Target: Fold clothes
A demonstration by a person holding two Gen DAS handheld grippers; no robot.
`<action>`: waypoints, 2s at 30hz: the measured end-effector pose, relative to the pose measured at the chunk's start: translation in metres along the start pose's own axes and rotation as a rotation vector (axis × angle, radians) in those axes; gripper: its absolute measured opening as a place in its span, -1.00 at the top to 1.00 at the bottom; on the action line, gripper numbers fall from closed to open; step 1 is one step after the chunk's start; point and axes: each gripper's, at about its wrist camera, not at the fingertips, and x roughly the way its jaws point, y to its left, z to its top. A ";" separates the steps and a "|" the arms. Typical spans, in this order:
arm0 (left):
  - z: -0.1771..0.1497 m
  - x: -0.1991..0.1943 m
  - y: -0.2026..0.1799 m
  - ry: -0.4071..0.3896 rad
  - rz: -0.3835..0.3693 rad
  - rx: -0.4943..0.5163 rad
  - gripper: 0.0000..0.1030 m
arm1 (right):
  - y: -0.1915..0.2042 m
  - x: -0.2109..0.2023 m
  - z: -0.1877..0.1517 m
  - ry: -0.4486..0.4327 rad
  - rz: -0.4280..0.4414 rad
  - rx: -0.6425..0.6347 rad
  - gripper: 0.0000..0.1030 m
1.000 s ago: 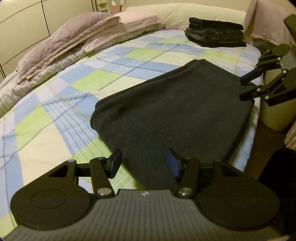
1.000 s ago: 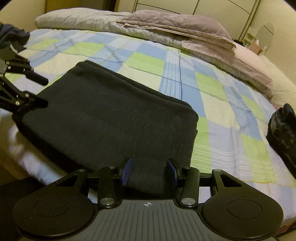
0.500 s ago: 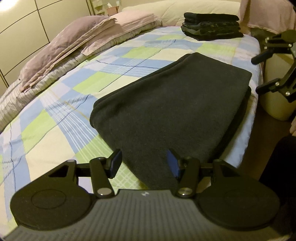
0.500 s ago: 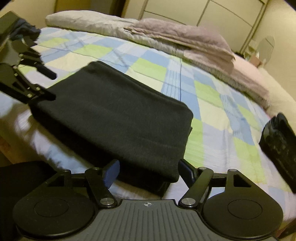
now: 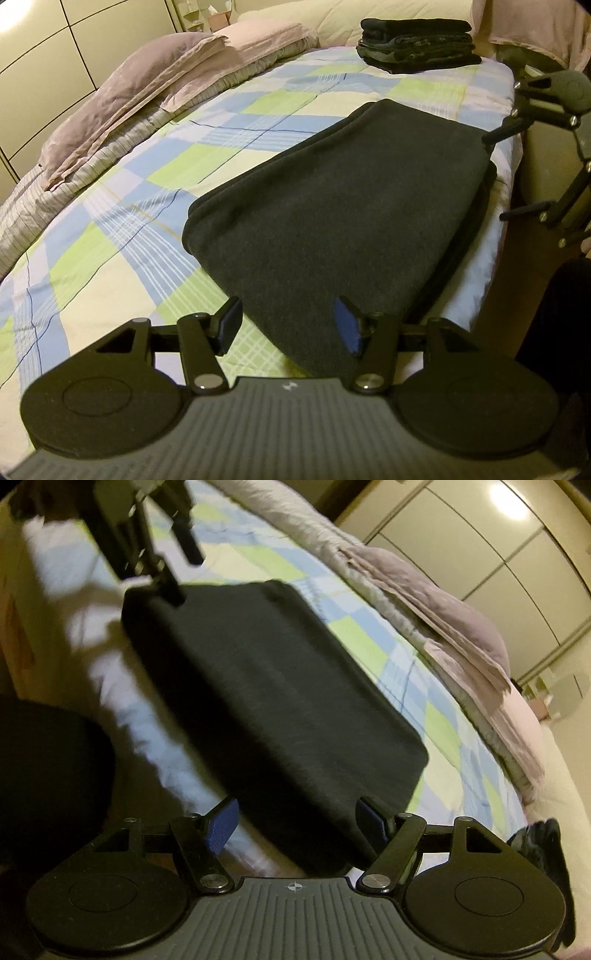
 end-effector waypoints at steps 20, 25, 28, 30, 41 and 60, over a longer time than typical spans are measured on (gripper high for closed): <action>-0.016 -0.030 -0.030 -0.186 -0.048 0.250 -0.40 | 0.009 0.039 -0.013 -0.024 -0.026 -0.145 -0.54; -0.026 -0.020 -0.053 -0.170 -0.053 0.338 -0.41 | 0.013 0.050 -0.011 -0.037 -0.051 -0.213 -0.54; -0.030 -0.013 -0.066 -0.157 -0.045 0.388 -0.42 | 0.012 0.056 -0.010 -0.044 -0.056 -0.236 -0.54; -0.033 -0.009 -0.077 -0.154 -0.032 0.437 -0.42 | 0.009 0.057 -0.009 -0.045 -0.056 -0.225 -0.52; -0.042 0.027 -0.123 -0.149 0.156 0.688 -0.47 | -0.033 0.046 0.013 -0.067 0.030 -0.075 0.34; -0.022 0.047 -0.084 -0.066 0.162 0.633 0.27 | 0.004 0.036 -0.011 -0.169 -0.075 -0.218 -0.56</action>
